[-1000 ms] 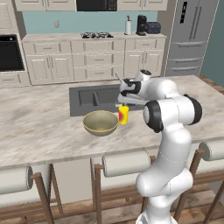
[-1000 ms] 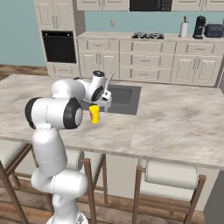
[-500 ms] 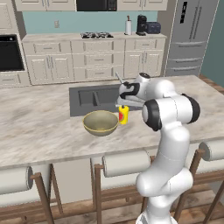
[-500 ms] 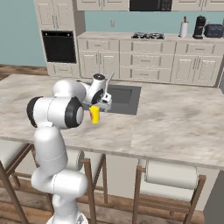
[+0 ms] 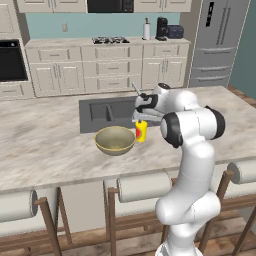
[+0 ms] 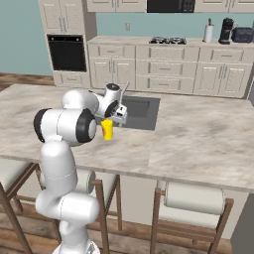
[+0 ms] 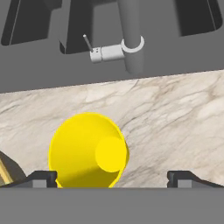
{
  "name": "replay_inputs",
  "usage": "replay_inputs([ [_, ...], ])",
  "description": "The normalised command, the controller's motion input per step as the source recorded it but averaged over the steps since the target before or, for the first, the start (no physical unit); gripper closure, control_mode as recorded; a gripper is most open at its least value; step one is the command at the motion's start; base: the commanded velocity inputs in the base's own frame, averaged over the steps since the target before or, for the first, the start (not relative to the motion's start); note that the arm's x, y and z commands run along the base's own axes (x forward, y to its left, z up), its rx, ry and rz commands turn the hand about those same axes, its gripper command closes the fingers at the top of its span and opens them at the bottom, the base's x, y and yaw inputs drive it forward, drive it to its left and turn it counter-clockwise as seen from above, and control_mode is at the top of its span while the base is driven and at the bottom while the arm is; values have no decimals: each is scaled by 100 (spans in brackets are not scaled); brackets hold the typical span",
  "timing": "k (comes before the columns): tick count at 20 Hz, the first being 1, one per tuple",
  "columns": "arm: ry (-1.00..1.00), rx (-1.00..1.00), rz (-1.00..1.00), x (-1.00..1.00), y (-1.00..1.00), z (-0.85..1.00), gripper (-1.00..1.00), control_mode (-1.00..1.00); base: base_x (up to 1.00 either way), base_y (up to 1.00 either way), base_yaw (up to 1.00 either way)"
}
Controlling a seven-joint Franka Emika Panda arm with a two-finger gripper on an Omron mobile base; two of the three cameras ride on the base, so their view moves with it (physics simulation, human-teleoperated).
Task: Place the cup inside the bowl on the dining table and move the bowl to any counter.
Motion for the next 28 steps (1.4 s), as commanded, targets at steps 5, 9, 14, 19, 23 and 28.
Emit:
replay_inputs([
  [5,0,0,0,2,0,-10,-100,-100,0,0,0],
  [9,0,0,0,0,0,-16,-100,-100,0,0,0],
  [14,0,0,0,0,0,-17,-100,-100,0,0,0],
  [19,0,0,0,2,0,-12,-100,-100,0,0,0],
  [23,0,0,0,1,0,-10,-100,-100,0,0,0],
  [28,0,0,0,0,0,-11,-100,-100,0,0,0],
])
